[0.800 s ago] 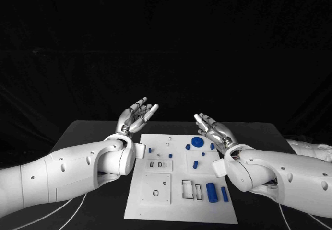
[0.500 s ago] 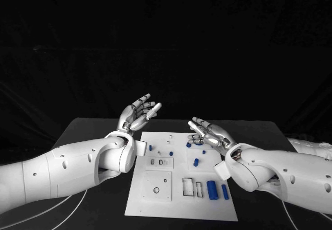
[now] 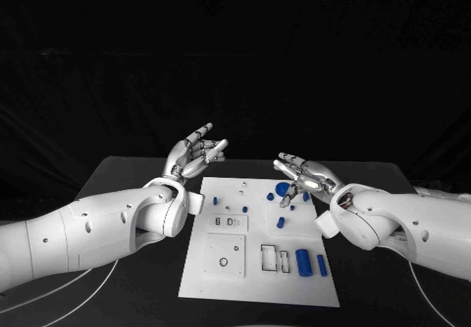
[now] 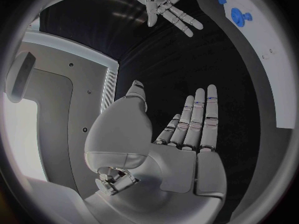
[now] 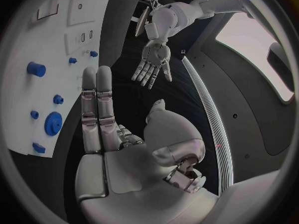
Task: Assemble the parts on the task board
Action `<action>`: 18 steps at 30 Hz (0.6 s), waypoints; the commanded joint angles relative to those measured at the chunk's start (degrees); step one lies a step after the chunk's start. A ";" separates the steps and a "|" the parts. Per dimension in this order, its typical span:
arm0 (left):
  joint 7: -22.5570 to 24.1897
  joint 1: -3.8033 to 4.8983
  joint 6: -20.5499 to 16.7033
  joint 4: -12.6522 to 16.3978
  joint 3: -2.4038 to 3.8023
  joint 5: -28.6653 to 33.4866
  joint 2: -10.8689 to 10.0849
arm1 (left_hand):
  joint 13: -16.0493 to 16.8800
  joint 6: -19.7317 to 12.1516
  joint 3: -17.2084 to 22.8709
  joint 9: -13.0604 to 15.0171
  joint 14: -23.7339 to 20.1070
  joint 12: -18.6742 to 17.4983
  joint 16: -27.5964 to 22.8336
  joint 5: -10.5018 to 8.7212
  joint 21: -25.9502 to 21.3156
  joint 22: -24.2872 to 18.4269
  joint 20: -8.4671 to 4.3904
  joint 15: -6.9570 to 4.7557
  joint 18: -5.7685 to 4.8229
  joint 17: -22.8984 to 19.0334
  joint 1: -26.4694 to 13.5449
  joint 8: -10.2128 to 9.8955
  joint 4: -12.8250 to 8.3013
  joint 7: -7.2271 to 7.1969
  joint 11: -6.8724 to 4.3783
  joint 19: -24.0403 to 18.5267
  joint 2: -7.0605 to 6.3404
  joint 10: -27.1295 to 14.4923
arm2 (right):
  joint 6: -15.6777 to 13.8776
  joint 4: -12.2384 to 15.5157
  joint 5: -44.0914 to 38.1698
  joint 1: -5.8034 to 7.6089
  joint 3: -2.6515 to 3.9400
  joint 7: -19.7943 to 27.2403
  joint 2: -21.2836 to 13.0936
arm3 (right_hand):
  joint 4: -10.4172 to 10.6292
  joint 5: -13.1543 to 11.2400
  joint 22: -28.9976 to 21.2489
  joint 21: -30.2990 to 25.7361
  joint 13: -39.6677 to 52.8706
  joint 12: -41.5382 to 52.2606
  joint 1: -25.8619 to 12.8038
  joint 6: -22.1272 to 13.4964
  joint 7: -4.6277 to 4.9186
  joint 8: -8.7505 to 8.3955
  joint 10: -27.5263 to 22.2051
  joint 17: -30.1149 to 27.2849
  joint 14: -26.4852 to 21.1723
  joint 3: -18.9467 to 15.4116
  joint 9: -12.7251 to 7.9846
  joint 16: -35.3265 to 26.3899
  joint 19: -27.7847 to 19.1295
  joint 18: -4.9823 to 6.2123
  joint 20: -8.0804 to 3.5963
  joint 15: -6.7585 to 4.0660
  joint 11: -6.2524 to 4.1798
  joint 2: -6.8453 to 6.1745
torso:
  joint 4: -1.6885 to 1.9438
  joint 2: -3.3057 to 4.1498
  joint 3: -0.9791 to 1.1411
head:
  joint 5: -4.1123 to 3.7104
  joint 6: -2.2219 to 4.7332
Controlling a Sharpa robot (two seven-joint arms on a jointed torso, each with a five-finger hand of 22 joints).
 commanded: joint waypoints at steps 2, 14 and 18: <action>-3.06 0.86 3.44 -0.80 -1.04 -7.05 0.12 | -0.06 2.35 0.26 0.33 0.97 -1.22 -2.11 -0.32 -0.14 -0.59 -0.14 -0.03 0.61 -0.14 0.05 0.13 -0.06 0.59 0.09 0.27 0.81 0.61 | 4.25 -0.86 -3.44 1.31 0.03 -1.50 -0.14 | 0.12 0.68 7.30 10.34 0.17 1.80 2.09 1.18 5.23 1.66 2.01 14.77 0.02 -0.45 0.28 21.25 1.17 -0.31 -0.96 -0.72 0.09 0.75 | 0.41 1.32 0.10 | -0.30 -0.09; -6.76 1.71 6.13 -2.09 -2.85 -10.40 0.63 | 0.03 26.62 -0.70 4.40 1.37 -1.32 -6.72 -0.09 -1.68 -2.73 0.07 -0.29 0.69 0.62 1.06 7.83 -0.18 5.91 -1.33 0.09 3.30 5.29 | 3.06 -5.57 -16.81 3.17 0.05 -4.65 1.41 | -7.66 2.82 65.51 55.34 0.72 11.08 19.27 40.39 4.96 18.91 34.31 61.57 12.55 4.46 4.49 55.50 21.08 -7.70 1.08 0.82 -0.70 -2.26 | 1.04 2.57 0.40 | -1.51 -1.11; -7.48 2.11 6.63 -0.90 -2.90 -10.76 -0.11 | 0.12 28.18 -1.61 5.20 2.60 -0.56 -6.53 -0.01 -1.81 -3.12 -0.23 -0.78 0.74 1.31 1.43 9.34 -0.21 5.27 -1.96 1.22 4.17 7.66 | 1.40 -6.18 -27.26 3.43 0.16 -6.88 1.47 | -10.17 1.00 74.95 59.79 0.62 7.82 23.95 48.02 2.66 16.25 42.14 63.26 12.88 6.97 3.78 56.20 25.89 -9.74 -0.40 -0.81 -2.92 -2.70 | 1.33 3.92 0.11 | -2.21 -1.47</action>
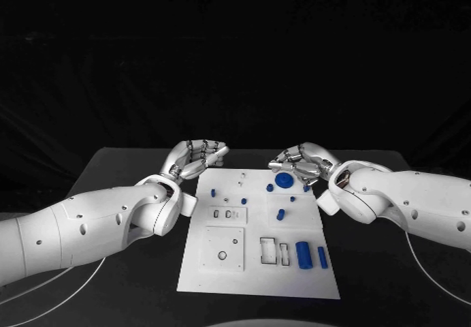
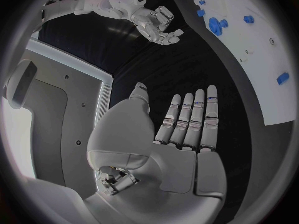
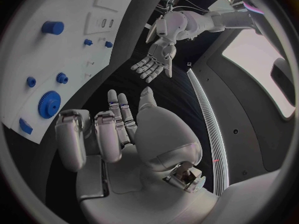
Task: Assemble the parts on the task board
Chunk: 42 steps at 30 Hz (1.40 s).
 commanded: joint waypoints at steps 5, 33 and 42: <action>-2.12 0.82 2.56 2.22 0.00 -2.16 -1.44 | 0.07 0.88 -0.79 0.56 0.98 0.47 0.10 0.33 -0.20 -0.28 -0.10 -0.24 0.74 0.60 0.33 0.90 -0.07 0.79 -0.37 1.13 1.18 1.36 | -2.51 -1.28 -26.98 0.45 0.23 -6.72 1.08 | -2.15 -0.85 15.05 0.68 -0.02 -9.55 6.16 7.86 -1.50 -6.53 8.45 6.89 4.52 2.36 -1.54 0.44 5.92 -0.77 -1.65 -1.05 -1.55 -1.10 | 0.48 2.17 -0.23 | -0.90 -0.26; -2.27 1.29 1.77 3.70 0.06 -2.22 -2.87 | 0.03 0.70 -1.04 0.68 0.77 0.34 -0.10 0.84 -0.43 -0.49 -0.12 -0.22 0.68 0.78 0.79 0.99 -0.11 0.79 -0.38 1.17 1.54 1.51 | 5.10 -6.86 -56.01 0.03 0.68 -23.86 8.28 | -2.64 -1.26 15.05 0.68 0.03 -21.86 10.91 7.34 -1.35 -16.71 9.52 7.27 4.57 4.08 -1.69 0.65 5.92 -0.77 -0.84 -0.36 -0.97 -3.57 | 1.23 2.80 -0.66 | -3.12 -0.66; -2.07 1.42 1.38 3.59 0.06 -2.22 -2.77 | 0.03 0.69 -1.16 0.73 0.75 0.31 -0.13 1.11 -0.50 -0.55 -0.13 -0.22 0.68 0.85 0.88 1.05 -0.09 0.79 -0.39 1.19 1.62 1.59 | 6.99 -7.64 -56.88 -0.82 0.69 -24.54 8.71 | -2.46 -1.28 15.05 0.68 0.06 -22.54 10.77 6.93 -1.24 -17.46 9.16 7.28 4.57 4.14 -1.68 0.65 5.92 -0.77 -0.81 -0.31 -0.92 -3.68 | 1.49 2.74 -0.74 | -3.60 -1.04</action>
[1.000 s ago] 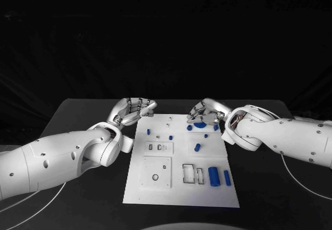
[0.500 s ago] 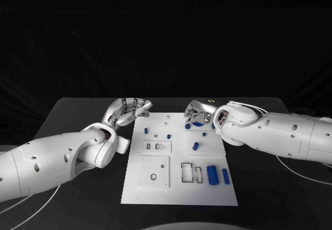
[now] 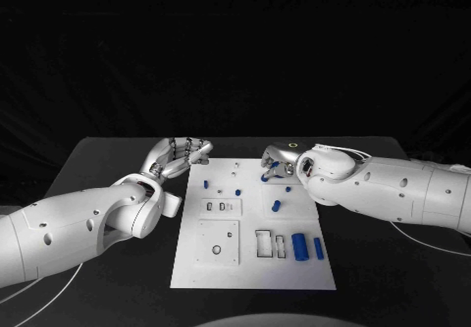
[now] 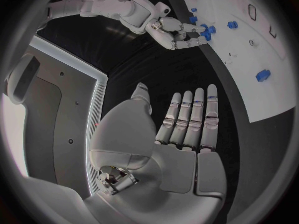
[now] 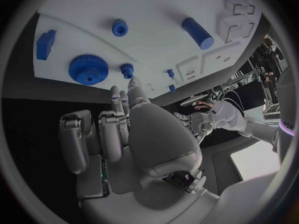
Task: Assemble the parts on the task board
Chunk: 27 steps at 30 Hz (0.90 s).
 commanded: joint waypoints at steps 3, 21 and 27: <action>0.69 0.14 0.05 -0.29 0.06 -0.35 0.18 | 0.02 0.27 -0.39 0.07 0.14 -0.01 -0.13 0.32 -0.26 -0.08 -0.04 -0.02 0.69 0.09 0.04 0.23 -0.02 0.75 -0.02 0.31 0.41 0.47 | 3.01 -0.07 -2.40 -0.41 0.02 -1.71 0.21 | 0.45 -0.39 15.08 0.21 0.08 -0.35 -0.30 -0.48 0.13 -0.45 -0.37 7.05 4.46 0.08 0.04 0.15 6.00 -0.80 0.24 0.36 -0.10 -0.35 | -0.03 -0.07 -0.09 | -0.01 -0.28; 0.84 0.14 -0.39 -0.94 0.04 -0.35 0.44 | 0.02 0.28 -0.49 0.13 0.14 -0.04 -0.15 0.58 -0.32 -0.15 -0.05 -0.03 0.69 0.18 0.17 0.30 -0.03 0.72 -0.02 0.35 0.54 0.56 | 5.68 -0.78 -2.01 -1.07 0.03 -2.29 0.94 | 0.85 -0.31 15.08 0.21 0.15 -0.50 -0.29 0.03 -0.13 -1.11 1.06 6.85 4.43 0.81 0.16 0.10 6.00 -0.80 0.20 0.19 -0.36 0.44 | 0.00 -0.35 -0.14 | 0.24 -0.86; 0.77 0.14 -0.32 -0.91 0.02 -0.34 0.49 | 0.02 0.29 -0.50 0.14 0.13 -0.04 -0.16 0.61 -0.34 -0.16 -0.04 -0.03 0.68 0.19 0.19 0.32 -0.03 0.72 -0.02 0.35 0.56 0.57 | 5.99 -1.16 -2.28 -1.46 0.02 -2.62 1.54 | 0.85 -0.25 15.08 0.21 0.12 -0.59 0.34 0.53 -0.10 -1.42 2.17 6.71 4.41 1.78 0.21 0.07 6.00 -0.80 0.16 0.23 -0.32 1.31 | 0.24 -0.44 -0.14 | 0.52 -1.02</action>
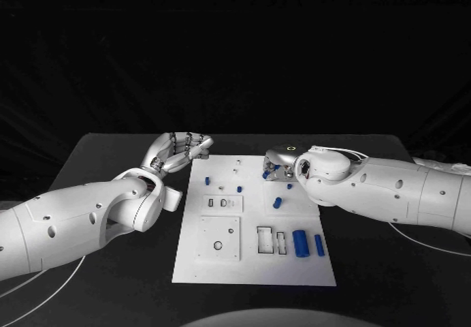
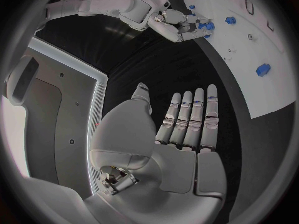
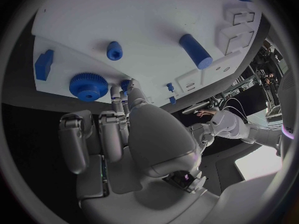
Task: Assemble the parts on the task board
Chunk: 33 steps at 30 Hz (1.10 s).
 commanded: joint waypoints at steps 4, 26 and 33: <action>0.67 0.09 -0.12 0.10 0.04 -0.30 0.19 | 0.02 0.29 -0.36 0.11 0.12 -0.05 -0.17 0.39 -0.36 -0.11 -0.04 -0.04 0.68 0.06 0.20 0.33 0.13 0.72 -0.03 0.35 0.58 0.59 | 2.12 -0.26 -1.28 -0.35 0.01 -1.05 0.35 | -0.09 -0.26 15.10 0.25 -0.03 -0.48 0.57 1.10 -0.36 -0.46 1.30 6.77 4.43 0.91 0.16 0.08 6.00 -0.80 0.05 0.05 -0.44 0.68 | 0.05 -0.15 -0.05 | 0.25 0.03; 0.85 0.09 -0.48 0.03 0.04 -0.30 0.17 | -0.01 0.16 -0.54 0.15 -0.09 -0.17 -0.30 0.51 -0.55 -0.25 -0.01 0.01 0.65 0.15 0.41 0.34 0.12 0.74 0.00 0.22 0.69 0.54 | -8.34 0.92 -1.47 -0.76 0.03 2.30 -0.63 | 0.82 -0.21 15.10 0.25 -0.08 -1.48 2.20 6.91 -2.46 0.52 6.99 6.87 4.52 5.15 0.97 0.03 6.00 -0.80 -1.75 -1.82 -2.51 2.80 | 0.04 -0.17 -0.07 | 0.18 0.04; 0.91 0.09 -0.42 0.07 0.05 -0.30 -0.04 | -0.02 0.12 -0.58 0.16 -0.14 -0.21 -0.33 0.53 -0.60 -0.28 0.00 0.03 0.64 0.17 0.46 0.35 0.12 0.75 0.01 0.18 0.72 0.52 | -18.41 1.20 0.13 -0.78 0.37 6.73 -0.56 | 1.03 -0.20 15.10 0.25 -0.09 -1.70 2.18 7.37 -2.47 0.53 7.65 6.90 4.54 5.42 1.04 0.03 6.00 -0.80 -1.83 -1.84 -2.49 2.46 | -0.04 -0.10 -0.08 | 0.47 0.16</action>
